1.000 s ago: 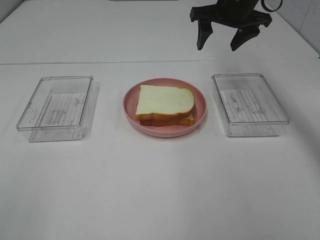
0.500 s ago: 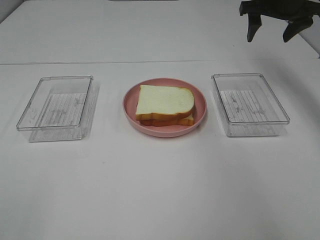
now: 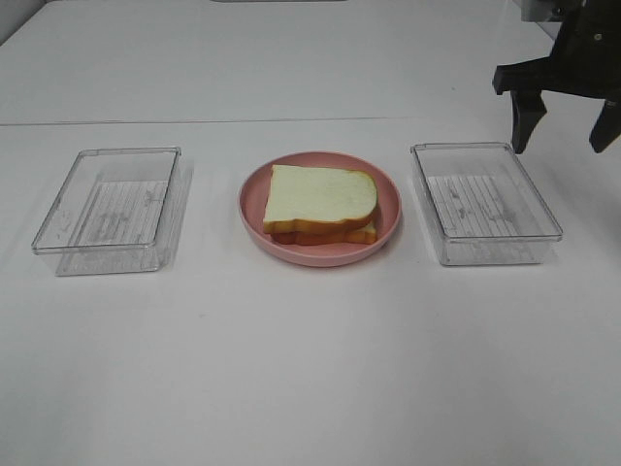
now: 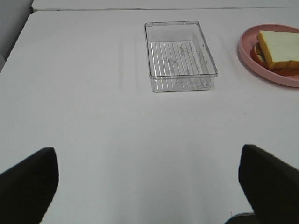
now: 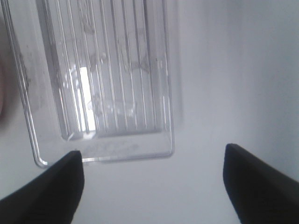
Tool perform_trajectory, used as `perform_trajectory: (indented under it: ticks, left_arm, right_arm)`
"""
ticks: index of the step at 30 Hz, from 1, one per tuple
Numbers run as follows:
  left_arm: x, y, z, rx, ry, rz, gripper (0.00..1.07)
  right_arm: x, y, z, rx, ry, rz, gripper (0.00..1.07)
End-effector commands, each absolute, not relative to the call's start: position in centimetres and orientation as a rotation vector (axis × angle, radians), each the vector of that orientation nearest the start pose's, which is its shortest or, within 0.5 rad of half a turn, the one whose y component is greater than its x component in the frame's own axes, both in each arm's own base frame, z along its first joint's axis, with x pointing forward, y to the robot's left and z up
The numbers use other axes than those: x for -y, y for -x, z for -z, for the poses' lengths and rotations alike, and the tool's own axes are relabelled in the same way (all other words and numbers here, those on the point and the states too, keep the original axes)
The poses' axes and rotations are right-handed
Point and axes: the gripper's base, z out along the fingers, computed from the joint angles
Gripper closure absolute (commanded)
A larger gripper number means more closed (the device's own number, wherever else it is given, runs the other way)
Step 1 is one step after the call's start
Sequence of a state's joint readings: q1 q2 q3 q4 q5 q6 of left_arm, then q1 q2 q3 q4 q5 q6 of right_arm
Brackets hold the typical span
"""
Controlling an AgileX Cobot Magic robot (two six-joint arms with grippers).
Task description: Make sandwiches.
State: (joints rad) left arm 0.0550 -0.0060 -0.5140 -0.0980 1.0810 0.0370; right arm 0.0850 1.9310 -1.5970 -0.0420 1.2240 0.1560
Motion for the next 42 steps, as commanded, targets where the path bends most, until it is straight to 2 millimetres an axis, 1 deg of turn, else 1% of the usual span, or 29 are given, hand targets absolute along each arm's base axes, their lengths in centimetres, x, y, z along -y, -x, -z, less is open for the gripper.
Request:
perform_trajectory:
  ticks: [1, 2, 3, 4, 5, 6, 7, 8, 9, 10, 11, 12, 13, 14, 15, 16, 17, 18, 19, 20, 21, 22, 24, 27, 28, 33, 35, 41, 42]
  left_arm:
    - [0.9, 1.1, -28.0, -2.018, 0.008, 0.066, 0.07]
    - [0.9, 1.1, -28.0, -2.018, 0.008, 0.066, 0.07]
    - [0.9, 1.1, -28.0, -2.018, 0.008, 0.066, 0.07]
    - [0.9, 1.1, -28.0, -2.018, 0.008, 0.066, 0.07]
    - [0.9, 1.1, -28.0, -2.018, 0.008, 0.066, 0.07]
    - [0.9, 1.1, -28.0, -2.018, 0.008, 0.066, 0.07]
    - [0.9, 1.1, -28.0, -2.018, 0.008, 0.066, 0.07]
    - [0.9, 1.1, -28.0, -2.018, 0.008, 0.066, 0.07]
    - [0.9, 1.1, -28.0, -2.018, 0.008, 0.066, 0.07]
    - [0.9, 1.1, -28.0, -2.018, 0.008, 0.066, 0.07]
    - [0.9, 1.1, -28.0, -2.018, 0.008, 0.066, 0.07]
    - [0.9, 1.1, -28.0, -2.018, 0.008, 0.066, 0.07]
    - [0.9, 1.1, -28.0, -2.018, 0.008, 0.066, 0.07]
    - [0.9, 1.1, -28.0, -2.018, 0.008, 0.066, 0.07]
    - [0.9, 1.1, -28.0, -2.018, 0.008, 0.066, 0.07]
    - [0.9, 1.1, -28.0, -2.018, 0.008, 0.066, 0.07]
    - [0.9, 1.1, -28.0, -2.018, 0.008, 0.066, 0.07]
    - [0.9, 1.1, -28.0, -2.018, 0.008, 0.066, 0.07]
    - [0.9, 1.1, -28.0, -2.018, 0.008, 0.066, 0.07]
    - [0.9, 1.1, -28.0, -2.018, 0.008, 0.066, 0.07]
    - [0.9, 1.1, -28.0, -2.018, 0.008, 0.066, 0.07]
    - [0.9, 1.1, -28.0, -2.018, 0.008, 0.066, 0.07]
    - [0.9, 1.1, -28.0, -2.018, 0.008, 0.066, 0.07]
    - [0.9, 1.1, -28.0, -2.018, 0.008, 0.066, 0.07]
    - [0.9, 1.1, -28.0, -2.018, 0.008, 0.066, 0.07]
    - [0.9, 1.1, -28.0, -2.018, 0.008, 0.066, 0.07]
    - [0.9, 1.1, -28.0, -2.018, 0.008, 0.066, 0.07]
    - [0.9, 1.1, -28.0, -2.018, 0.008, 0.066, 0.07]
    - [0.9, 1.1, -28.0, -2.018, 0.008, 0.066, 0.07]
  right_arm:
    - [-2.6, -34.3, -26.8, -3.086, -0.122, 0.051, 0.31]
    - [-2.5, -33.1, -27.4, -3.073, -0.133, 0.05, 0.31]
    - [-2.5, -33.1, -27.4, -3.073, -0.133, 0.05, 0.31]
    - [-2.3, -30.7, -28.2, -3.064, -0.15, 0.047, 0.31]
    - [-2.2, -29.4, -28.8, -3.048, -0.151, 0.043, 0.31]
    - [-2.2, -29.4, -28.8, -3.048, -0.151, 0.043, 0.31]
    - [-2.0, -27.0, -29.8, -3.007, -0.149, 0.036, 0.31]
    - [-2.0, -27.0, -29.8, -3.007, -0.149, 0.036, 0.31]
    - [-1.8, -24.4, -31.1, -2.938, -0.148, 0.021, 0.31]
    - [-1.7, -23.3, -31.5, -2.908, -0.147, 0.014, 0.31]
    - [-1.7, -23.3, -31.5, -2.908, -0.147, 0.014, 0.31]
    - [-1.4, -20.7, -32.4, -2.825, -0.143, -0.003, 0.31]
    - [-1.4, -19.7, -32.5, -2.796, -0.142, -0.008, 0.31]
    - [-1.4, -19.7, -32.5, -2.796, -0.142, -0.008, 0.31]
    - [-1.1, -17.3, -33.2, -2.711, -0.138, -0.021, 0.31]
    - [-1.1, -17.3, -33.2, -2.711, -0.138, -0.021, 0.31]
    - [-0.9, -14.9, -33.6, -2.635, -0.135, -0.032, 0.31]
    - [-0.8, -14.0, -33.6, -2.609, -0.133, -0.036, 0.31]
    - [-0.8, -14.0, -33.6, -2.609, -0.133, -0.036, 0.31]
    - [-0.6, -11.9, -33.5, -2.551, -0.131, -0.043, 0.31]
    - [-0.5, -11.0, -33.2, -2.532, -0.13, -0.046, 0.31]
    - [-0.5, -11.0, -33.2, -2.532, -0.13, -0.046, 0.31]
    - [-0.2, -7.6, -32.4, -2.443, -0.124, -0.058, 0.31]
    - [-0.2, -6.8, -32.0, -2.427, -0.123, -0.06, 0.31]
    - [-0.1, -5.6, -31.1, -2.404, -0.122, -0.061, 0.31]
    - [0.2, -3.6, -29.4, -2.348, -0.104, -0.05, 0.31]
    - [0.4, -2.1, -27.9, -2.296, -0.072, -0.037, 0.31]
    - [0.5, -1.1, -26.3, -2.255, -0.061, -0.037, 0.31]
    - [0.4, -0.6, -26.4, -2.187, -0.05, -0.052, 0.31]
